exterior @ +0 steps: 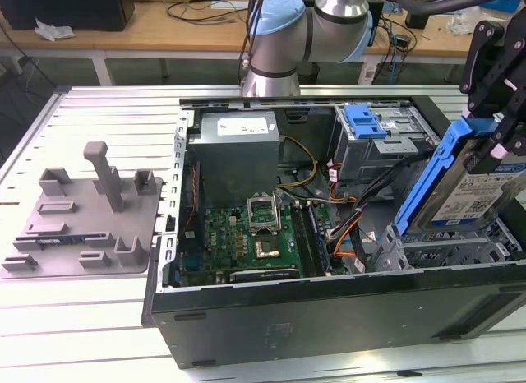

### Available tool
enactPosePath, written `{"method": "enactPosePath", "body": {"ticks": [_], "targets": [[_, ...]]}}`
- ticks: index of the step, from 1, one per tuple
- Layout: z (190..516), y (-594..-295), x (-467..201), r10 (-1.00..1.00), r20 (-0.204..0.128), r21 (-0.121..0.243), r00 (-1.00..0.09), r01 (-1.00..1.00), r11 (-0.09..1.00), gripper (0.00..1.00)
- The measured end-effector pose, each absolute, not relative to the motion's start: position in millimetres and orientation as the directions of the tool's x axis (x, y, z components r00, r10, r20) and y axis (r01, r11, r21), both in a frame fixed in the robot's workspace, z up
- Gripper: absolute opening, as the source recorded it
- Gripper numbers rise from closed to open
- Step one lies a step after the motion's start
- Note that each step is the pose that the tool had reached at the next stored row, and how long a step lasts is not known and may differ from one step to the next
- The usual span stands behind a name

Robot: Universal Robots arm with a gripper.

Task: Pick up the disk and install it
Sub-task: 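Insert the disk into the insertion slot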

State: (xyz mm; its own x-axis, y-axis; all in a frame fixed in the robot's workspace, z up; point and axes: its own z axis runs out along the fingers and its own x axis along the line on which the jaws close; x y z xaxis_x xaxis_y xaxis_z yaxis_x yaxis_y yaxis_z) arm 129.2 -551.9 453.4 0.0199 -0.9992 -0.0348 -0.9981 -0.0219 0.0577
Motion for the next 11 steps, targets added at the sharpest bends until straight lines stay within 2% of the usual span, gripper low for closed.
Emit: {"method": "enactPosePath", "body": {"ticks": [11], "targets": [[449.9, -552.1, 129.3, -0.999, -0.035, 0.058, 0.019, -0.998, -0.021, 0.36]]}}
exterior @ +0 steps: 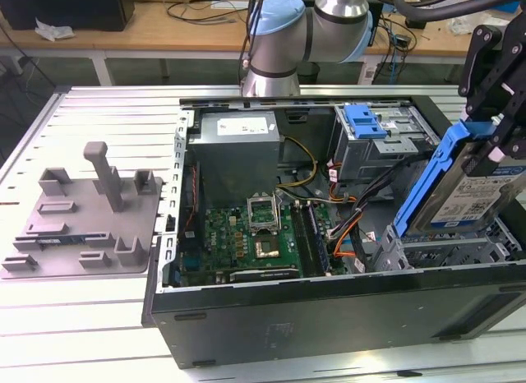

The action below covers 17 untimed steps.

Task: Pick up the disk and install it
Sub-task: 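Insert the disk into the insertion slot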

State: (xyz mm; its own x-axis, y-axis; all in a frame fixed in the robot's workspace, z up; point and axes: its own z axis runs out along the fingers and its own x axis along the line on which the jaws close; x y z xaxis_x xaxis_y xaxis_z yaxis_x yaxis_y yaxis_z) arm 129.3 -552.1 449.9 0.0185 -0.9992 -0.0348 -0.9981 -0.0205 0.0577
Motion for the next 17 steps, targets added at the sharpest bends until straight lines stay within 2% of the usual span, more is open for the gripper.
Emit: {"method": "enactPosePath", "body": {"ticks": [17], "targets": [[444.2, -552.1, 130.0, -0.999, -0.035, 0.058, 0.014, -0.998, -0.016, 0.36]]}}
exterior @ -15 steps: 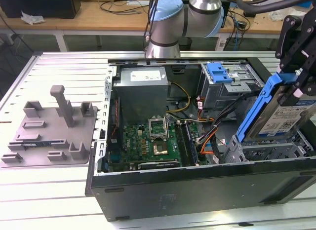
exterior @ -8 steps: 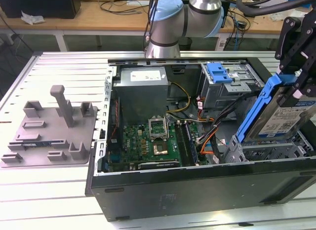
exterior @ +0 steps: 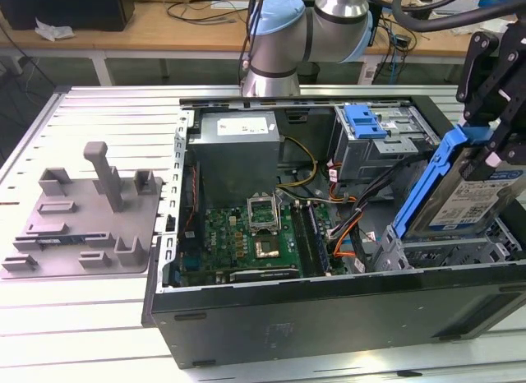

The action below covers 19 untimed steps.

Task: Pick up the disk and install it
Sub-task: 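Insert the disk into the insertion slot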

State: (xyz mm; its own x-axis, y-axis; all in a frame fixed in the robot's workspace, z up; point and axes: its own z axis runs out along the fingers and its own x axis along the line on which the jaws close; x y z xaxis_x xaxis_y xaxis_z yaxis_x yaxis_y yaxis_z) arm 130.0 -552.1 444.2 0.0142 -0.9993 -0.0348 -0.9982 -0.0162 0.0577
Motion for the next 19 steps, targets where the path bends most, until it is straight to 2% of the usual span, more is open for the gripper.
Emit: {"method": "enactPosePath", "body": {"ticks": [19], "targets": [[432, -552, 130, -0.999, -0.035, 0.058, 0.013, -0.998, -0.015, 0.36]]}}
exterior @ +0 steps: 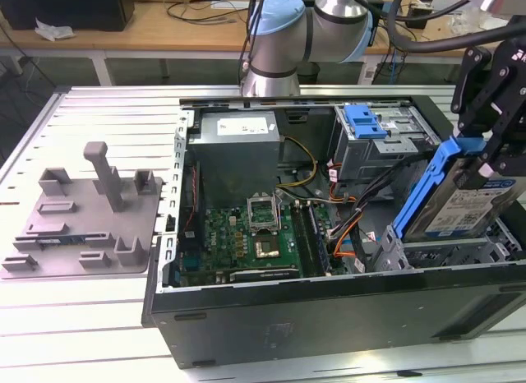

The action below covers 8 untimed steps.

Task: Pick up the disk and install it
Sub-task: 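Insert the disk into the insertion slot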

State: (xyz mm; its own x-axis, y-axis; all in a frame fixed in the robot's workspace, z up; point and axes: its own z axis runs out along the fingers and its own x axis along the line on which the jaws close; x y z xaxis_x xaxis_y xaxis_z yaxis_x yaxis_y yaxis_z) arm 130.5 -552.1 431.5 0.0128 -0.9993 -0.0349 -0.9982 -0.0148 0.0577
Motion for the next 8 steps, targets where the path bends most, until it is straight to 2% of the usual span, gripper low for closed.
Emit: {"method": "enactPosePath", "body": {"ticks": [8], "targets": [[425.3, -552.1, 130.6, -0.999, -0.035, 0.058, 0.013, -0.998, -0.015, 0.36]]}}
